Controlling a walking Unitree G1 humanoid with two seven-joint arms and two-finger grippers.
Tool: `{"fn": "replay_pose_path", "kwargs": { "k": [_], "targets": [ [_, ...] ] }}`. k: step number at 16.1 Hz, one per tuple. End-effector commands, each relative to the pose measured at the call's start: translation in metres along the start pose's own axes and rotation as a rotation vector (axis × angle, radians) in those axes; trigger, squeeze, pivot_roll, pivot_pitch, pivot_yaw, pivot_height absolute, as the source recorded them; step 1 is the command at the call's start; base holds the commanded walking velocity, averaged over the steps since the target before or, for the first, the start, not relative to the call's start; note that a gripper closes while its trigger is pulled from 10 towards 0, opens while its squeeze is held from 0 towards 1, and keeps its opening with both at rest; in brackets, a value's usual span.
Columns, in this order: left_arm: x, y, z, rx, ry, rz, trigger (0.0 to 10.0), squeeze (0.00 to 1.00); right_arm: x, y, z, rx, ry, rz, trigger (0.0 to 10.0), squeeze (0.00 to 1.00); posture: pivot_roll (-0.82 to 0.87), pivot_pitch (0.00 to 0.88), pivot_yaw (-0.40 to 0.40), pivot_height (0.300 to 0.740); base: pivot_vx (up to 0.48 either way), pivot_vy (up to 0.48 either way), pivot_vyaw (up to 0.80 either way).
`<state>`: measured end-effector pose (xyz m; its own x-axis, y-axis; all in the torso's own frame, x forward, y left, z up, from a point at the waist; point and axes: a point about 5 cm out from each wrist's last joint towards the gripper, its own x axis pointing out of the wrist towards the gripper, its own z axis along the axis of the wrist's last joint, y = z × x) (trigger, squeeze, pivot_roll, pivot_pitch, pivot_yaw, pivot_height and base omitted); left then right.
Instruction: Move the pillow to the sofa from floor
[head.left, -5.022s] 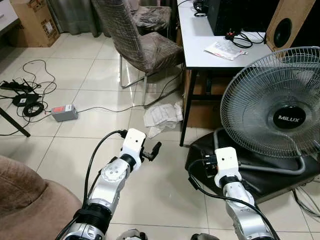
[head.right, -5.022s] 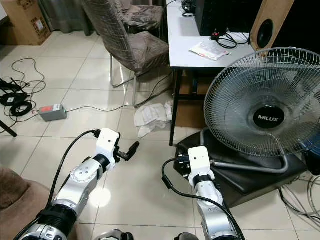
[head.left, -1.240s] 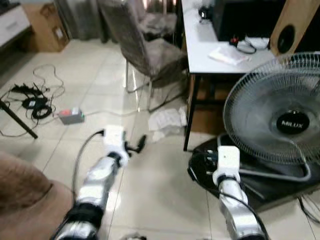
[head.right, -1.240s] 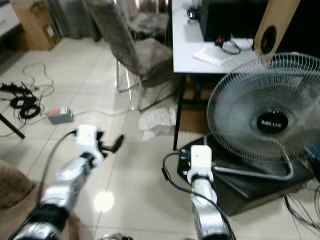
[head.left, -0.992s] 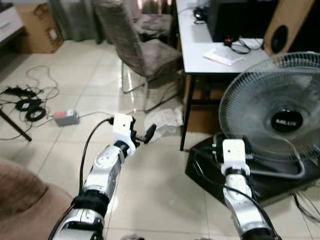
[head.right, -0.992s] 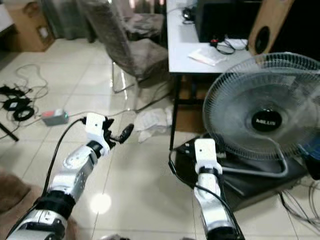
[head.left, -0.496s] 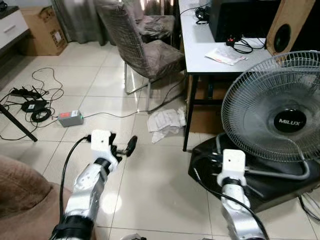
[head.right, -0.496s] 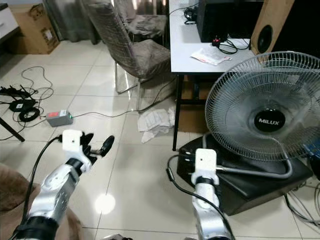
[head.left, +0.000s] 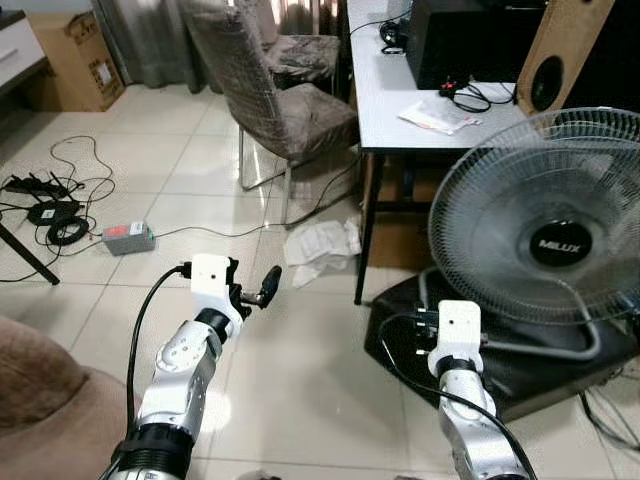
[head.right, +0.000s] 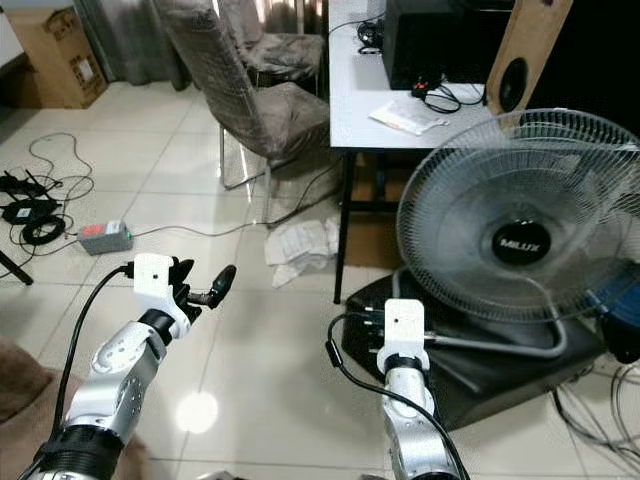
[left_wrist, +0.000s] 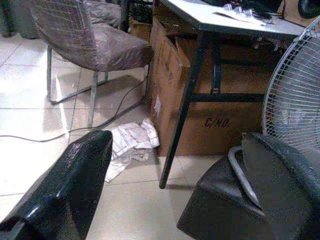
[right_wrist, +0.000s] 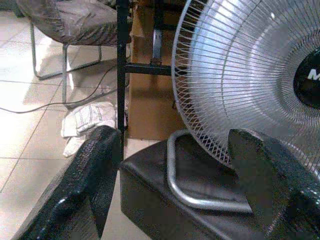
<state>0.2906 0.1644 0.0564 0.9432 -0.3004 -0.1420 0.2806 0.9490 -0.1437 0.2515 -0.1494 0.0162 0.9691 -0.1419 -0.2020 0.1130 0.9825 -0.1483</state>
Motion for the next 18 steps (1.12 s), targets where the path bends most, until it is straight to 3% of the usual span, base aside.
{"fn": "replay_pose_path", "kwargs": {
  "k": [1, 8, 18],
  "targets": [
    [0.003, -0.004, -0.002, 0.005, 0.021, -0.01, 10.0, 0.0, 0.001, -0.003, -0.001, 0.003, 0.007, 0.001, 10.0, 0.0, 0.0, 0.0, 0.046, 0.73, 0.0, -0.446, 0.0],
    [0.002, -0.002, -0.005, -0.009, 0.019, 0.023, 10.0, 0.0, -0.002, -0.005, -0.005, -0.011, 0.02, 0.014, 10.0, 0.0, -0.01, 0.0, 0.04, 0.73, 0.084, -0.414, 0.0],
    [0.006, -0.006, 0.011, 0.049, -0.027, 0.022, 10.0, 0.0, -0.009, -0.002, -0.01, -0.037, 0.037, 0.03, 10.0, 0.0, 0.0, 0.066, 0.027, 0.73, 0.0, 0.0, 0.0]
  ]
}}
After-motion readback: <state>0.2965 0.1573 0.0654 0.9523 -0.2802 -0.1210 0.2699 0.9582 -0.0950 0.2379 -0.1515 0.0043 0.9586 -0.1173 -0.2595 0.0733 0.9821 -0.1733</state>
